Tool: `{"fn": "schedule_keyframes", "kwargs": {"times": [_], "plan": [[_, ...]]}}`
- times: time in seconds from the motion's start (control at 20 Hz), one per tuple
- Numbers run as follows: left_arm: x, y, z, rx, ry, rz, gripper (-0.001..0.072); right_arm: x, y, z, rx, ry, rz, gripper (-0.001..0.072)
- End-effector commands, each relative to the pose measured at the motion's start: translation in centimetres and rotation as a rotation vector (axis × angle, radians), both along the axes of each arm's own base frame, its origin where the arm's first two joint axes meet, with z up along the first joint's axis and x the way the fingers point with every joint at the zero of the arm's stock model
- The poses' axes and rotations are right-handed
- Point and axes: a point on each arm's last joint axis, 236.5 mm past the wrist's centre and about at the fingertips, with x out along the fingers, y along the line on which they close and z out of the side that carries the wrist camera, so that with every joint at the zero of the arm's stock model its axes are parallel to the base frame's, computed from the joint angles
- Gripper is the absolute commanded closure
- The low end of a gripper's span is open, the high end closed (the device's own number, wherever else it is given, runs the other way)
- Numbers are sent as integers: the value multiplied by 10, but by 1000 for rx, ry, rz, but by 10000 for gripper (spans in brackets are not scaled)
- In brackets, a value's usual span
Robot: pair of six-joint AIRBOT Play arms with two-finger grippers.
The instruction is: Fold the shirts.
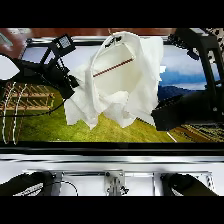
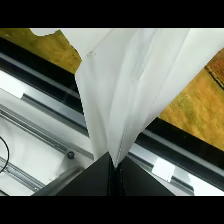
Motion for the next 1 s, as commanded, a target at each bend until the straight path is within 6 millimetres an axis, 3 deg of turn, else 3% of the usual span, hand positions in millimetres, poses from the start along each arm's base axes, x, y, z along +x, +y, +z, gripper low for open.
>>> {"fn": "schedule_keyframes", "kwargs": {"times": [0.0, 0.05, 0.15, 0.3, 0.4, 0.5, 0.6, 0.75, 0.85, 0.95], "plan": [[2, 1, 0, 2, -5, 8, 651, -1, 2, -6, -9, 36, -9, 635], [2, 1, 1, 1, -5, 8, 651, 7, 3, -13, -34, 50, -21, 563], [2, 2, 1, 1, -6, 8, 652, 28, 0, -31, -111, 63, -45, 190], [2, 2, 1, 2, -6, 7, 652, 64, -31, -46, -286, -3, -112, 184], [2, 2, 1, 2, -6, 7, 652, 93, -71, -33, -442, -144, -172, 184], [1, 2, 1, 2, -6, 7, 651, 127, -104, -5, -554, -324, -246, 183], [1, 2, 2, 1, -6, 7, 652, 155, -109, 5, -465, -396, -289, 138], [-1, -1, 3, -14, 0, 2, 652, 199, -125, 5, -111, -369, -414, 138], [-3, -7, 5, -40, 9, -7, 652, 228, -158, 7, 103, -347, -510, 138], [-6, -11, 6, -56, 20, -17, 651, 252, -211, 2, 110, -399, -542, 139]]}}
